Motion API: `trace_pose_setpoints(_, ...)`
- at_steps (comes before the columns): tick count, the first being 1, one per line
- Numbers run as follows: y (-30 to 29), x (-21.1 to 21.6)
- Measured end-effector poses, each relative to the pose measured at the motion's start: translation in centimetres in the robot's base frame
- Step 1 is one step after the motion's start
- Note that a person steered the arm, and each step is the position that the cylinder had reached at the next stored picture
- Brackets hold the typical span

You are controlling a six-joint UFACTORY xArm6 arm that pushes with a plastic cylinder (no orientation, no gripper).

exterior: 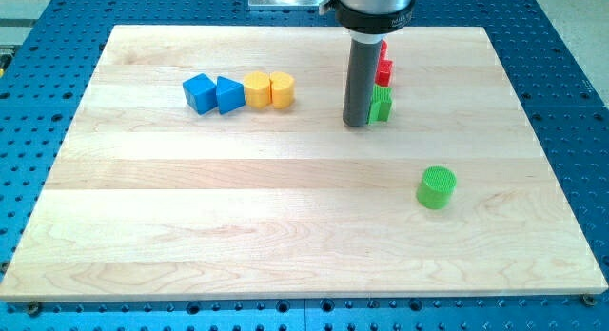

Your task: Drag the green star to the bottom of the red star

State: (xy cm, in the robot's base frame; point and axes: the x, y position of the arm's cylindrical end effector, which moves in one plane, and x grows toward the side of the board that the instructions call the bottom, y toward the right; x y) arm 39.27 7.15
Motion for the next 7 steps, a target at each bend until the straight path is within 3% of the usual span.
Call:
trace_pose_setpoints(4,2.2,-0.5)
trace_pose_setpoints(6,3.4,5.6)
trace_pose_setpoints(7,7.0,4.8)
